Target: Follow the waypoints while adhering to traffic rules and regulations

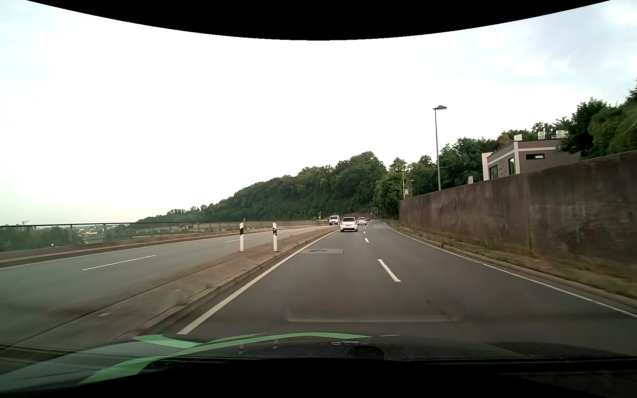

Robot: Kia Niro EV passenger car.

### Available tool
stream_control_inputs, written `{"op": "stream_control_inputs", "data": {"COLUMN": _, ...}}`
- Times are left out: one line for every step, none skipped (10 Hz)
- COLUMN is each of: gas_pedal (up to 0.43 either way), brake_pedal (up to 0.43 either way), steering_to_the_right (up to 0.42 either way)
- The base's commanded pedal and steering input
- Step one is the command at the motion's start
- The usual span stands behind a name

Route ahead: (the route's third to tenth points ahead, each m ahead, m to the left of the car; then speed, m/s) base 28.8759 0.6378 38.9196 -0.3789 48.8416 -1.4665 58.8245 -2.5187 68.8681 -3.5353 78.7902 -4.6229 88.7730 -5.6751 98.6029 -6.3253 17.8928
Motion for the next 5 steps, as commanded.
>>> {"op": "stream_control_inputs", "data": {"gas_pedal": 0.177, "brake_pedal": 0.0, "steering_to_the_right": 0.011}}
{"op": "stream_control_inputs", "data": {"gas_pedal": 0.177, "brake_pedal": 0.0, "steering_to_the_right": 0.011}}
{"op": "stream_control_inputs", "data": {"gas_pedal": 0.169, "brake_pedal": 0.0, "steering_to_the_right": 0.01}}
{"op": "stream_control_inputs", "data": {"gas_pedal": 0.157, "brake_pedal": 0.0, "steering_to_the_right": 0.011}}
{"op": "stream_control_inputs", "data": {"gas_pedal": 0.15, "brake_pedal": 0.0, "steering_to_the_right": 0.01}}
